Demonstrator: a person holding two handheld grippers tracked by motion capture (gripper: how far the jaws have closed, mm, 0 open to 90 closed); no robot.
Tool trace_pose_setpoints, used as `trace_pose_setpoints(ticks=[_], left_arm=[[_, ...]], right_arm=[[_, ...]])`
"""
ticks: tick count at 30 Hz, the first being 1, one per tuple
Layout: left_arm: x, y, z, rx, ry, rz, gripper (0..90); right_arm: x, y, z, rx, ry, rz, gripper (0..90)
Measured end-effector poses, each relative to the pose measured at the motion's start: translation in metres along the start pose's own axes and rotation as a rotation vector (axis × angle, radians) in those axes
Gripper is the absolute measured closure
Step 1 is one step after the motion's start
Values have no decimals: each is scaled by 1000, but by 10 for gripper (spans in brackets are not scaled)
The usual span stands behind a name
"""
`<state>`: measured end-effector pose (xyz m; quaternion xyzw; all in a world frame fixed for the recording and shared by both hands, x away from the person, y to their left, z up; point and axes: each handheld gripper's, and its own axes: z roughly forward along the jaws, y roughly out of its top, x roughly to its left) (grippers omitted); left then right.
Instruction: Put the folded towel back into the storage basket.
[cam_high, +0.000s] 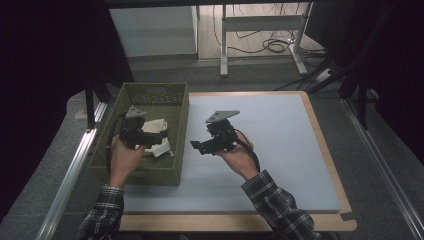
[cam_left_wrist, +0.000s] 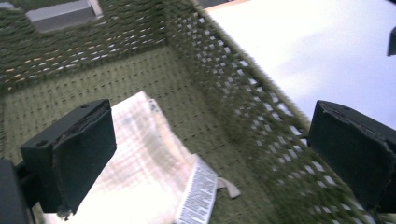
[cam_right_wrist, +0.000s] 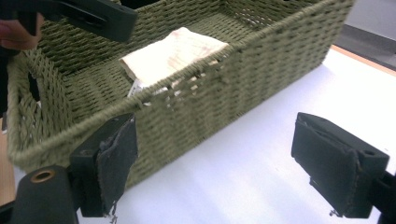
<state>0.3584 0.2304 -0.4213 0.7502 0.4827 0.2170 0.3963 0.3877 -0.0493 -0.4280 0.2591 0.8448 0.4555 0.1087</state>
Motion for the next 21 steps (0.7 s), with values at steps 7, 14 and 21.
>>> trace_pose_setpoints(ticks=[7, 14, 21], left_arm=[[-25, -2, -1, -34, -28, 30, 12], [-53, -2, 3, -54, -50, 73, 9], [-79, -3, 11, -66, -79, 101, 8]], right_arm=[[-11, -16, -19, -4, -13, 12, 131], [-21, -33, -38, 0, -36, 26, 124], [-32, -47, -60, -7, -65, 37, 117]])
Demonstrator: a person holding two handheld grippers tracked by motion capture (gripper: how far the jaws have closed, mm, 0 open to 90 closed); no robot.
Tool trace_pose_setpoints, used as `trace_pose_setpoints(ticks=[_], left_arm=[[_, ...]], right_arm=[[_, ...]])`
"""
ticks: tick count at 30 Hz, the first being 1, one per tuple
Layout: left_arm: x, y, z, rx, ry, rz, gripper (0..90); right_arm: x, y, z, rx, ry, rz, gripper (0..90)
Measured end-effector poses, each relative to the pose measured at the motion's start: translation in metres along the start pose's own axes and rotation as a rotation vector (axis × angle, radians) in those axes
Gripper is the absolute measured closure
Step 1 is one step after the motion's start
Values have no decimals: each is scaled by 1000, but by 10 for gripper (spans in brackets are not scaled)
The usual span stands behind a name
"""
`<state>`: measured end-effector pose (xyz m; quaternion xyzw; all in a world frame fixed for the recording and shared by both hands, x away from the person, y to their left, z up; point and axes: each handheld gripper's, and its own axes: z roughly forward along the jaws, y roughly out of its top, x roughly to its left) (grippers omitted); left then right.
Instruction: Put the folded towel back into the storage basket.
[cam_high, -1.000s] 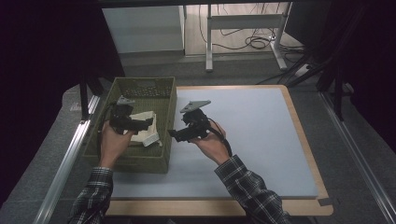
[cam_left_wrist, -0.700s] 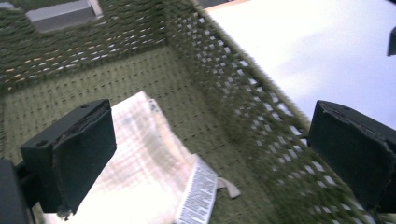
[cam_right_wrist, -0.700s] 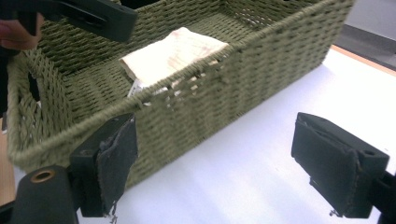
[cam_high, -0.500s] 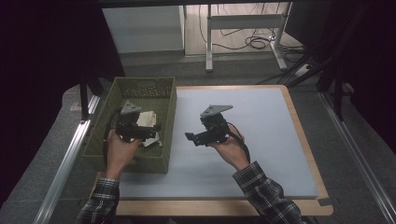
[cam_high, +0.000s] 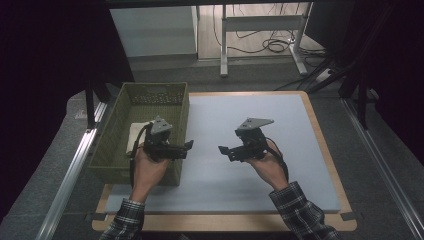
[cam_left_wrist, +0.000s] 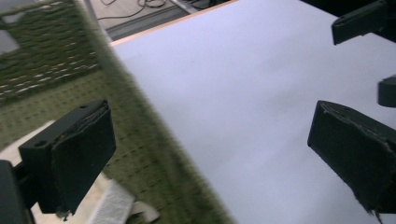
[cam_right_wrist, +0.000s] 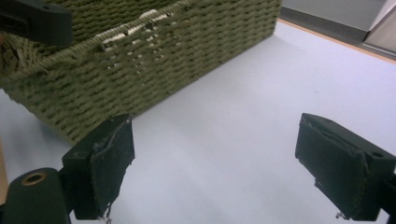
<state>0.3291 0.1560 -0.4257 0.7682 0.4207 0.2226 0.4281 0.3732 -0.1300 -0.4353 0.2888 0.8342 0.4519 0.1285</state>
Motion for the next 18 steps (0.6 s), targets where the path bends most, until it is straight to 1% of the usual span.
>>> trace_pose_setpoints(ticks=[1, 2, 5, 6, 9, 11, 18], left_arm=[[-4, 0, 1, 0, 7, 15, 8], [-8, 1, 2, -5, 11, 22, 8], [-18, 3, 3, -18, -32, 11, 8], [-22, 3, 3, -22, -38, 11, 8], [-33, 4, 6, -31, -63, 22, 9], [-40, 4, 9, -33, -80, 23, 9], [-63, -1, 22, -40, -128, 50, 8]], right_arm=[[-1, -2, -3, 1, -2, 1, 116], [-3, -4, -5, 2, -6, 3, 114], [-6, -10, -13, 3, -15, -1, 111], [-7, -12, -15, 4, -18, -2, 109], [-10, -18, -22, 5, -28, 3, 108], [-11, -21, -27, 6, -32, 5, 107], [-15, -35, -40, 19, -52, 8, 106]])
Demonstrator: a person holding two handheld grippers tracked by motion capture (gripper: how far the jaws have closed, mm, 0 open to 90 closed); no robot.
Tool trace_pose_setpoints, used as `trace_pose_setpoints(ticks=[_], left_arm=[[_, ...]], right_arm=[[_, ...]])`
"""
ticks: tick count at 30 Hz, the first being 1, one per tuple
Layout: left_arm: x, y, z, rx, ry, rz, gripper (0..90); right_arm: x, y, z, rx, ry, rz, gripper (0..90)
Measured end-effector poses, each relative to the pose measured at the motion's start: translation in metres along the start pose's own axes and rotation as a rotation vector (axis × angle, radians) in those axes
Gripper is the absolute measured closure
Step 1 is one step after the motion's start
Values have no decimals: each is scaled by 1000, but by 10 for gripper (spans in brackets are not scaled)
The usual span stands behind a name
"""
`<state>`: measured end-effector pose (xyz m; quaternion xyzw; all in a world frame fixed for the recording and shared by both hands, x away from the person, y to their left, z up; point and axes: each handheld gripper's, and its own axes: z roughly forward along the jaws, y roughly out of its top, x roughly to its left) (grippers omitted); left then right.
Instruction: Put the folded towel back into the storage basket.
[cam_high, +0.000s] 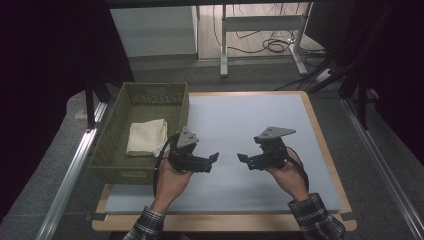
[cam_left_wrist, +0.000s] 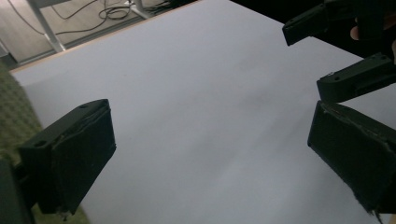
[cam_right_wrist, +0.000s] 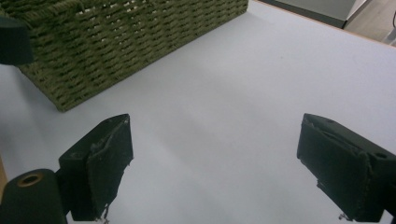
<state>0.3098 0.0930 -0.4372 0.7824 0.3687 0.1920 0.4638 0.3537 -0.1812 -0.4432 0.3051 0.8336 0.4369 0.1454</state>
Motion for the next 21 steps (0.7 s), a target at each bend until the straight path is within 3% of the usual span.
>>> trace_pose_setpoints(ticks=[9, 21], left_arm=[[-24, -16, 14, 3, -35, 44, 7], [-42, -61, 25, 65, -18, 70, 7]], right_arm=[[-6, -21, -16, 3, -31, 13, 93], [-7, -61, -22, 35, -58, 38, 53]])
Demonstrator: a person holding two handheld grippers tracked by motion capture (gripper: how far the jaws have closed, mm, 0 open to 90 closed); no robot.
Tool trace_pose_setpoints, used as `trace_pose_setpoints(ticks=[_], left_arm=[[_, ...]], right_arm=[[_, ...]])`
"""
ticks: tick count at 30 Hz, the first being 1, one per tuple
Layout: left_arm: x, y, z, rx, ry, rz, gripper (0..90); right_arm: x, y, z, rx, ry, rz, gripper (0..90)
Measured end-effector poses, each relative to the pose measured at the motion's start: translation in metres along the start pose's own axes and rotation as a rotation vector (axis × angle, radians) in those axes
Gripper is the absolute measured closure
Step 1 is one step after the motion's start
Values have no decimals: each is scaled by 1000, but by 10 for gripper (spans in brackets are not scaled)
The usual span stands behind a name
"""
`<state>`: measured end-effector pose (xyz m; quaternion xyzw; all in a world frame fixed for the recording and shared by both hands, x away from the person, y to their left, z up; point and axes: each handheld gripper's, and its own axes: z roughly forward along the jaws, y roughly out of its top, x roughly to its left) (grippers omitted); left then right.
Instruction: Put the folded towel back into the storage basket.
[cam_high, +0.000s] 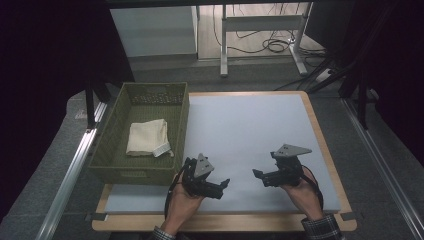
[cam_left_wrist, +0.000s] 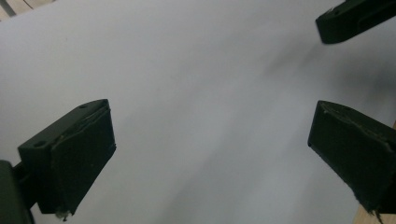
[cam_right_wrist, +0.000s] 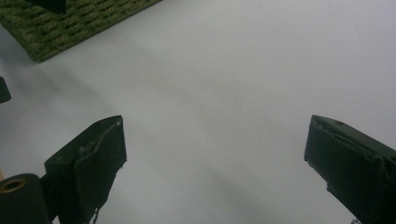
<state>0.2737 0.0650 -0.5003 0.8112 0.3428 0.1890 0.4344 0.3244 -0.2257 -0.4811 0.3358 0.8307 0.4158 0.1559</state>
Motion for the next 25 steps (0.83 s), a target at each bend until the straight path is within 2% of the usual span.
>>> trace_pose_setpoints(ticks=[4, 12, 14, 16, 17, 19, 20, 23, 25], left_arm=[[1, -16, 4, 18, 11, -19, 7], [4, -43, 4, 68, 34, -51, 13], [2, -47, 5, 83, 62, -10, 37], [-1, -49, 9, 124, 92, 32, 28], [-2, -50, 12, 150, 91, 35, 25], [2, -50, 13, 151, 69, 0, 26], [4, -50, 13, 158, 54, -6, 28], [10, -50, 15, 174, 4, -61, 38], [11, -50, 16, 179, -1, -52, 32]], right_arm=[[0, -15, 2, 10, -3, 15, 44], [2, -43, 11, 64, -19, 21, 37], [3, -49, 13, 74, -20, 17, 37], [3, -54, 15, 92, -26, 13, 37], [4, -55, 17, 104, -28, 12, 36], [7, -56, 17, 104, -49, -8, 36], [9, -57, 18, 106, -65, -23, 35], [12, -61, 17, 80, -77, -15, 37], [12, -62, 17, 73, -79, -13, 38]])
